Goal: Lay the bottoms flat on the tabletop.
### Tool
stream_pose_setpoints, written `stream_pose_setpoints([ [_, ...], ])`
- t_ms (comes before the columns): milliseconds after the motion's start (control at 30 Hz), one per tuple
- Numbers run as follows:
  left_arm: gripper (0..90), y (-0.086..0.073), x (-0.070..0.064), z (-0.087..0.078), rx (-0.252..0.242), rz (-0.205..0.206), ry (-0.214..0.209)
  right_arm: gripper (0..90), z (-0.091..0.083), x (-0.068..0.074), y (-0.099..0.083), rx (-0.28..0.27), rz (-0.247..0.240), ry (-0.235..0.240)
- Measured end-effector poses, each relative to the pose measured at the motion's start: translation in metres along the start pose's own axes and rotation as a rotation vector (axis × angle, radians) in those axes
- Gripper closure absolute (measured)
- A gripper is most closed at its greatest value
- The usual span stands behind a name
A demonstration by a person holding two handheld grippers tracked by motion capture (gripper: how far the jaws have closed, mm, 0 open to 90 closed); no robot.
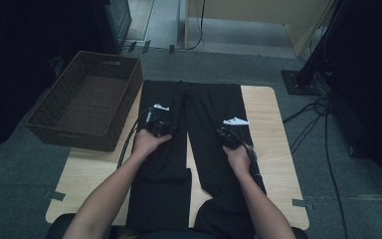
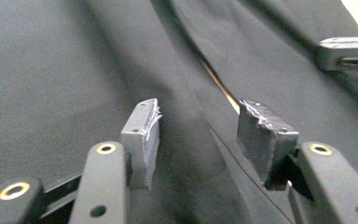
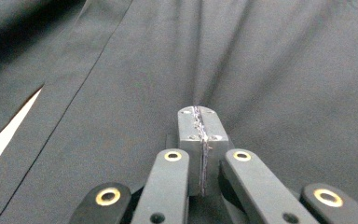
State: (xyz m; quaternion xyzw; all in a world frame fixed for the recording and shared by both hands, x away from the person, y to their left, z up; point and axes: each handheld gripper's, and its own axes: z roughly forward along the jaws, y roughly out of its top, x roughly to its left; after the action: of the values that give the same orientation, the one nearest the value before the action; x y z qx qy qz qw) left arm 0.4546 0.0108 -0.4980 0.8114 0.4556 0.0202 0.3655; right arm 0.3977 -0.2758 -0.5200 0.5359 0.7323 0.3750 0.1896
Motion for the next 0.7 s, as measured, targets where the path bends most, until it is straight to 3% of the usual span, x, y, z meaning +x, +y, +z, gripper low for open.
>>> stream_pose_setpoints([
  [167,68.2,-0.002,0.002,0.003,0.013,0.018,0.034,90.0,0.0,-0.001,0.0,0.001,-0.005,0.003],
  [300,88.7,-0.003,0.002,0.003,0.017,0.031,0.044,90.0,0.0,-0.001,0.0,0.001,-0.001,0.002],
  [467,90.0,-0.007,-0.002,-0.004,0.004,0.049,0.014,90.0,-0.005,-0.002,-0.003,0.007,0.0,-0.004],
  [700,90.0,-0.027,-0.01,-0.02,-0.008,0.049,-0.04,90.0,-0.023,-0.003,-0.015,0.022,0.012,-0.003],
])
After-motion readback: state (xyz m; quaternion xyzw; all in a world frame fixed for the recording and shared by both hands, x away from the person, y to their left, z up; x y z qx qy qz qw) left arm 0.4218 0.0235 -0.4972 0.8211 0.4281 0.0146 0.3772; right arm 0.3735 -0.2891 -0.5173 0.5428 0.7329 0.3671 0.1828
